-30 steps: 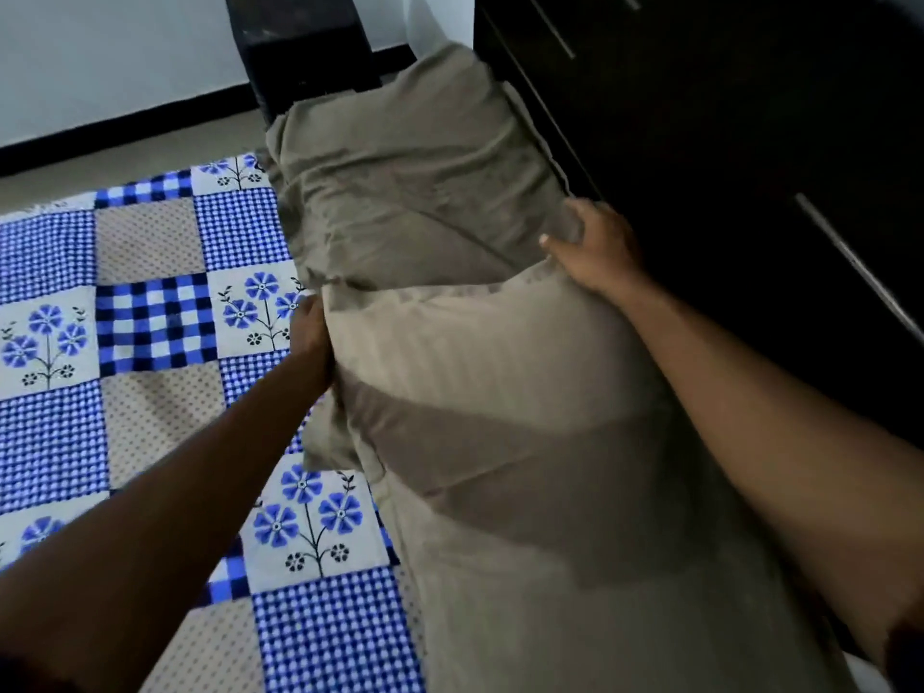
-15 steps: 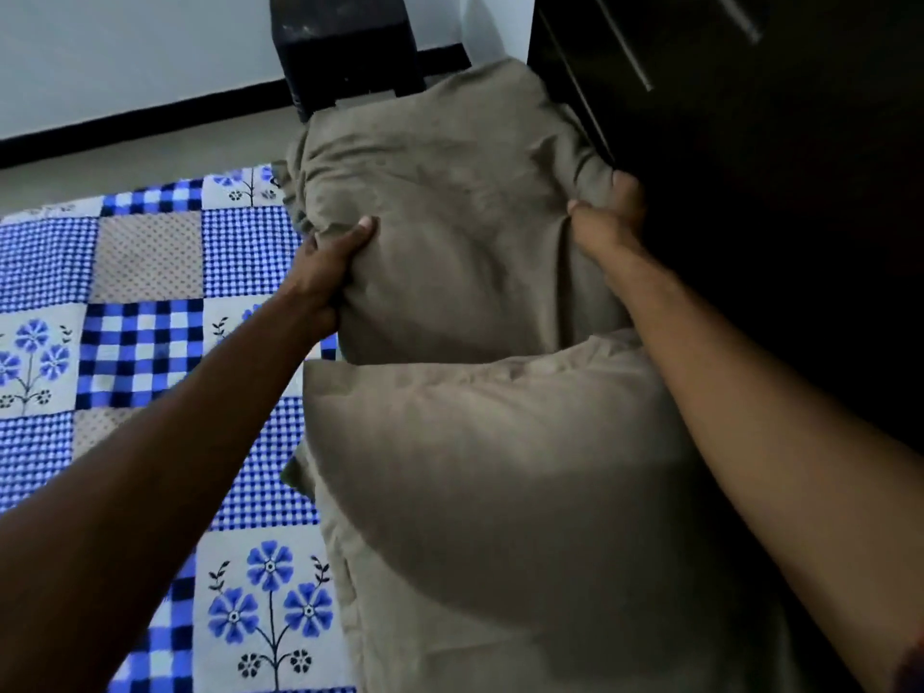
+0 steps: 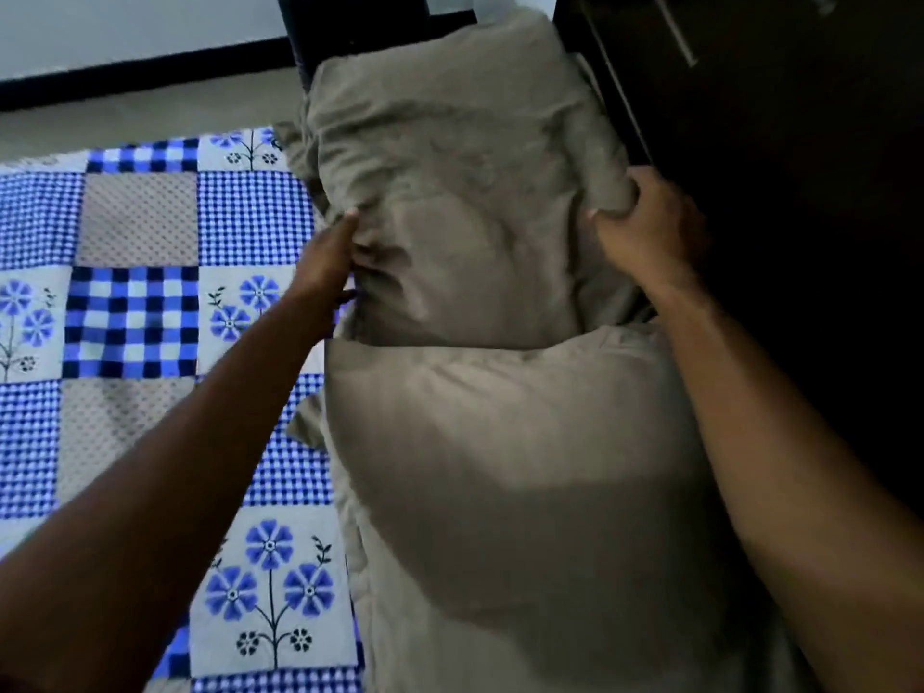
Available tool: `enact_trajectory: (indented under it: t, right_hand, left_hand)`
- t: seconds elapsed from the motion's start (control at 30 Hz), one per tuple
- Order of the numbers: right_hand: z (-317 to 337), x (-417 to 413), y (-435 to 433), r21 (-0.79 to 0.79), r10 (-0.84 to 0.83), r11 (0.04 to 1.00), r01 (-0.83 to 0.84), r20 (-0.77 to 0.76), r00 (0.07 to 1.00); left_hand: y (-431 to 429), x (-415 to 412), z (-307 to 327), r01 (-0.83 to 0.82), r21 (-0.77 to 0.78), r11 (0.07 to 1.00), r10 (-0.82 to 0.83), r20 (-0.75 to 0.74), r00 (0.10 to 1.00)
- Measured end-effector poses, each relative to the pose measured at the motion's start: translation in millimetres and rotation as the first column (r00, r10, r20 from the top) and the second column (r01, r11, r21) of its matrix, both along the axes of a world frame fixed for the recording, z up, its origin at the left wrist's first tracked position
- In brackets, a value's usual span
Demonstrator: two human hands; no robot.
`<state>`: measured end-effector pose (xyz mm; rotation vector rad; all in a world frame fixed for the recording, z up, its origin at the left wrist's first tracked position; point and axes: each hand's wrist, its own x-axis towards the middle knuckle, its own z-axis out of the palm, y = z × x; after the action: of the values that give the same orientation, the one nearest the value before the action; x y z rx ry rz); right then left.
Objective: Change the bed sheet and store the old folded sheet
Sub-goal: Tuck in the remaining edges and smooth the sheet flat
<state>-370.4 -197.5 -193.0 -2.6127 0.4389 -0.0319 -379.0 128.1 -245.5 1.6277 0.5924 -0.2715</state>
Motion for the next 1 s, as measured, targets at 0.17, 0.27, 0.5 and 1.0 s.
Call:
enact_trajectory:
  t: [0.17,0.27,0.5,1.0]
  right_hand:
    - [-11.1,-101.1,-12.7,0.034,0.050,0.998,-0.054,0.104,0.993]
    - [-8.5,-164.2,-20.0,0.049,-0.039,0.998,0.031,0.167,0.985]
    - [-9.7,-306.2,-29.4,0.286,-0.308,0.886,0.364,-0.224,0.925]
    - [3.6,-284.9,-23.1,0.042,-0.257,0.963,0.268,-0.167,0.952]
  left_hand:
    - [1.8,-123.6,23.3,-0.251,-0.014,0.968,0.251,0.122,0.960]
    - [-13.7,-191.8,22.6,-0.155,-0.004,0.988,0.155,0.114,0.981]
    - [-46.7,-282.7,37.1,0.045,-0.115,0.992,-0.051,-0.051,0.997]
    - [-47.9,-269.9,28.1,0.180,0.018,0.984,-0.177,-0.118,0.977]
